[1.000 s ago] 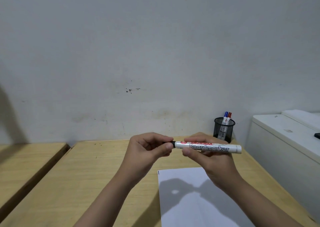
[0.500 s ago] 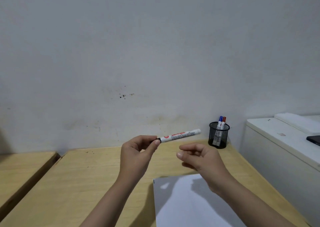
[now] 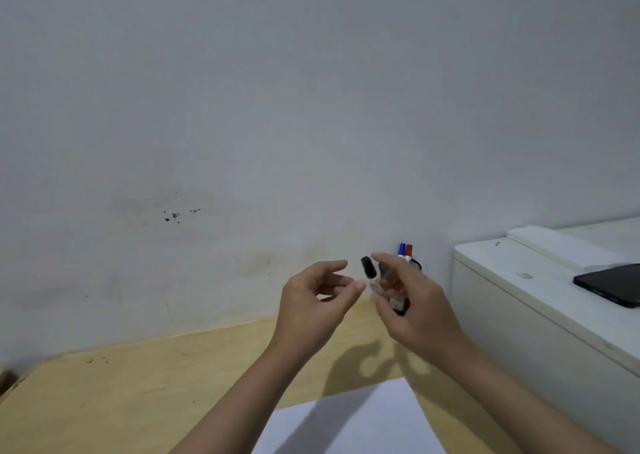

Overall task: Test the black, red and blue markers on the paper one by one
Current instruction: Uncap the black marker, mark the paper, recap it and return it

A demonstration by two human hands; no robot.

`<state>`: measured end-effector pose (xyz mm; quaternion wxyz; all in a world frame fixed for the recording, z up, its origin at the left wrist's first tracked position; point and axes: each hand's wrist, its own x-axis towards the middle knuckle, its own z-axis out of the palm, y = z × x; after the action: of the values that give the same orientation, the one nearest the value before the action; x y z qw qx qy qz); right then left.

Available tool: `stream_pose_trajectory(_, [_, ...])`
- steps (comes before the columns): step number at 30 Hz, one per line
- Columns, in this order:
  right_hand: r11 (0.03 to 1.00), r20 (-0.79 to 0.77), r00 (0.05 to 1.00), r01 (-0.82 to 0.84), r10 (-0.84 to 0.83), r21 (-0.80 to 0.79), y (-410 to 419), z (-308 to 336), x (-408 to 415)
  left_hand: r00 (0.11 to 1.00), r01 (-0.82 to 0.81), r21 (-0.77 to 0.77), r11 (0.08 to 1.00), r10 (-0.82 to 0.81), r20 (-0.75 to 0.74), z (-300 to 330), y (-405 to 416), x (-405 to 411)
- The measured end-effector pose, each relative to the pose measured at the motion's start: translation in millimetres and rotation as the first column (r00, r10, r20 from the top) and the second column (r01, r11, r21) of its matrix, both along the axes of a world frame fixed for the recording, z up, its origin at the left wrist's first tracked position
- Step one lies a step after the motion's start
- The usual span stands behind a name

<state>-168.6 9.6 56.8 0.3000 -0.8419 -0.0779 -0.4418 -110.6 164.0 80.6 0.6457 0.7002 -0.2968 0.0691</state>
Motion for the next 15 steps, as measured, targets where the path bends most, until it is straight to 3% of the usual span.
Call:
stream_pose_trajectory(7, [0.882,0.083,0.956,0.223,-0.281,0.415,-105,35,52,0.995,-0.083,0.269,0.96,0.063,0.083,-34,-93,66])
stream_pose_trajectory(15, [0.865,-0.174,0.931,0.363,-0.322,0.345,-152,-4,112,0.983,-0.119,0.397,0.91,0.051,0.177,-60,-159,104])
